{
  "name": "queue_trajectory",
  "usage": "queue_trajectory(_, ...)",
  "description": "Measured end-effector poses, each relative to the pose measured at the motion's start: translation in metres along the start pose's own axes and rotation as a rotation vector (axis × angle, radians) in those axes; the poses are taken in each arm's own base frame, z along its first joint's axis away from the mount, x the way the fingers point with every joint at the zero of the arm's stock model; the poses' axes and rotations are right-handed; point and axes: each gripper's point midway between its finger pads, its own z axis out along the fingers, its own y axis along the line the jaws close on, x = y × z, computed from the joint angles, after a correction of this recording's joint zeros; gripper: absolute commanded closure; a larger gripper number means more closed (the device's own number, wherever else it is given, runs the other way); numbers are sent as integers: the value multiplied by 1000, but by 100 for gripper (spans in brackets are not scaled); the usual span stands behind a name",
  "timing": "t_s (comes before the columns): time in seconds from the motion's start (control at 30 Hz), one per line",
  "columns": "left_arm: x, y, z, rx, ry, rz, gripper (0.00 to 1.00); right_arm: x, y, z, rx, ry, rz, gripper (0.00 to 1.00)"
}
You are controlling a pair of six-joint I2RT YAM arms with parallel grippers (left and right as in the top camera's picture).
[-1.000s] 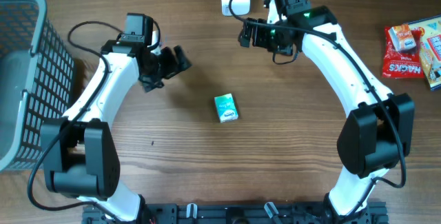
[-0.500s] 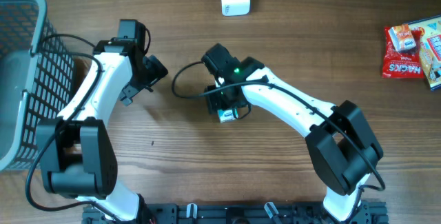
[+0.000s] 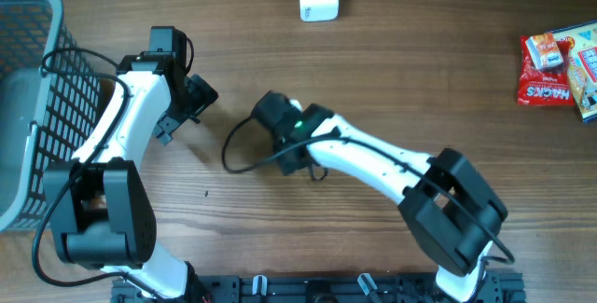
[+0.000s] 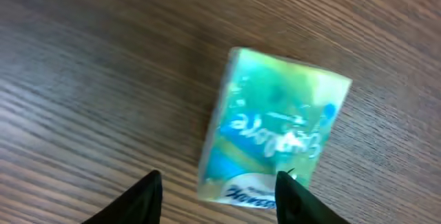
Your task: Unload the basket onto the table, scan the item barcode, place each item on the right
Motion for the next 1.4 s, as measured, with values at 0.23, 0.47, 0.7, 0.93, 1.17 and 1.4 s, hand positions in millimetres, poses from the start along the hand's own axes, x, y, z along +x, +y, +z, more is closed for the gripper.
queue_trajectory(0.23,0,0,0,0,0,0,0,-7,9,-3,45,-67,-44,63)
queue_trajectory(0.47,0,0,0,0,-1,0,0,-16,12,2,40,-102,-3,65)
queue_trajectory(0.7,0,0,0,0,-1,0,0,-12,8,13,69,-82,10,67)
queue_trajectory(0.93,0,0,0,0,-1,0,0,1,-10,13,159,-34,0,66)
queue_trajectory(1.17,0,0,0,0,0,0,0,-6,-45,13,301,-70,-16,73)
queue_trajectory(1.4,0,0,0,0,0,0,0,0,-62,19,344,-50,-32,69)
